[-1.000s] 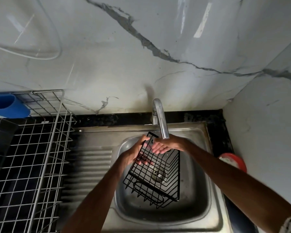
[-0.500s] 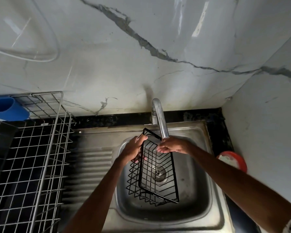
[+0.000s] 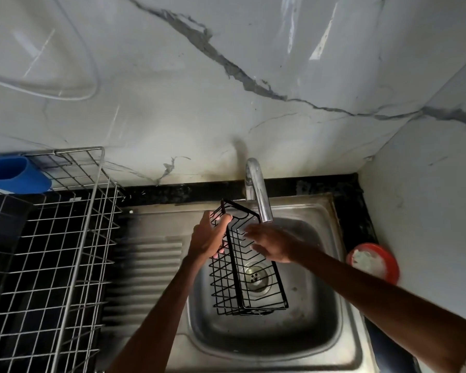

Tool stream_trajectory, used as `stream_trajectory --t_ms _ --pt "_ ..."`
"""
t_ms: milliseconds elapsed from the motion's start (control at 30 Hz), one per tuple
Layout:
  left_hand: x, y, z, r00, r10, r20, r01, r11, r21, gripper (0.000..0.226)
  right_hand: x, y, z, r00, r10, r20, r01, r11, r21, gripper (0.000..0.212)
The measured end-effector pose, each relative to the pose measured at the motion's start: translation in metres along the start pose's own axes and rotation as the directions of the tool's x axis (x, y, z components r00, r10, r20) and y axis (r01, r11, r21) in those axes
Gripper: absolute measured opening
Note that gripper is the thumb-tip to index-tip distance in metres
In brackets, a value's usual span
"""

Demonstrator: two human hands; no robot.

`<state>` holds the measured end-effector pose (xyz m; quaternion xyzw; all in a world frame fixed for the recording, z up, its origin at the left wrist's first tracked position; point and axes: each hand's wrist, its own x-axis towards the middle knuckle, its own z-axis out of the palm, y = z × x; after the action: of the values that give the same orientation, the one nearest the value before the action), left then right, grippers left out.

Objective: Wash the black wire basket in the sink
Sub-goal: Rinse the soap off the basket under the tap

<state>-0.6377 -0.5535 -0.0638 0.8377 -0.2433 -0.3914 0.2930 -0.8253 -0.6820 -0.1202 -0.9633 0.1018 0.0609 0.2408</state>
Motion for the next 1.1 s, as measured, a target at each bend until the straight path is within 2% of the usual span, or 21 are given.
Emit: stream_trajectory --t_ms 67,133,200,267,367,467,567,733,833,900,967,1033,1100 --pt "0.0 0.002 -0.001 1.0 0.01 0.025 -0.011 0.999 0.032 0.063 0.009 0.0 -0.004 0.995 -0.006 0.095 0.011 0.999 -0.045 0.048" --pt "-0.002 0.005 -0.002 0.999 0.005 0.037 -0.007 1.0 0.031 0.056 0.017 0.005 -0.012 0.992 -0.018 0.127 0.023 0.999 -0.042 0.046" --pt "-0.002 0.007 -0.004 1.0 0.008 0.014 -0.008 1.0 0.002 0.066 0.018 0.007 -0.024 0.988 -0.025 0.149 0.042 0.993 -0.112 0.047" --pt "0.002 0.008 -0.004 0.999 0.028 -0.037 -0.027 1.0 0.014 0.08 0.01 0.005 -0.026 0.987 -0.023 0.162 0.054 0.981 -0.188 0.061" --pt "0.004 0.012 -0.004 0.995 0.047 -0.088 -0.046 0.999 0.015 0.073 -0.01 -0.002 -0.014 0.978 -0.02 0.21 0.07 0.97 -0.233 0.084" --pt "0.001 0.013 0.001 0.993 0.087 -0.08 -0.079 0.992 0.099 0.066 -0.033 -0.012 0.007 0.958 -0.043 0.283 0.121 0.956 -0.267 0.081" --pt "-0.003 0.01 0.009 0.993 0.104 -0.055 -0.096 0.986 0.135 0.069 -0.047 -0.014 0.014 0.943 -0.058 0.327 0.157 0.945 -0.286 0.08" --pt "-0.008 0.02 0.013 0.989 0.146 -0.029 -0.134 0.959 0.251 0.092 -0.016 0.01 -0.003 0.95 0.015 0.311 0.097 0.935 -0.341 0.079" --pt "-0.007 0.023 0.008 0.983 0.176 -0.045 -0.152 0.935 0.32 0.09 0.008 0.009 -0.028 0.937 -0.03 0.349 0.153 0.931 -0.332 0.069" --pt "-0.007 0.022 0.003 0.977 0.196 -0.088 -0.157 0.932 0.326 0.088 0.016 0.008 -0.032 0.954 -0.04 0.297 0.137 0.939 -0.315 0.067" --pt "-0.006 0.024 -0.002 0.969 0.204 -0.14 -0.158 0.944 0.288 0.087 0.017 0.008 -0.02 0.976 -0.014 0.217 0.088 0.938 -0.335 0.07" --pt "-0.005 0.026 -0.006 0.959 0.22 -0.18 -0.164 0.946 0.28 0.084 0.01 0.001 -0.004 0.976 0.058 0.211 0.013 0.947 -0.321 0.077" --pt "-0.004 0.027 -0.006 0.95 0.251 -0.183 -0.188 0.933 0.306 0.081 -0.007 -0.012 0.016 0.975 0.048 0.216 0.026 0.945 -0.326 0.082"
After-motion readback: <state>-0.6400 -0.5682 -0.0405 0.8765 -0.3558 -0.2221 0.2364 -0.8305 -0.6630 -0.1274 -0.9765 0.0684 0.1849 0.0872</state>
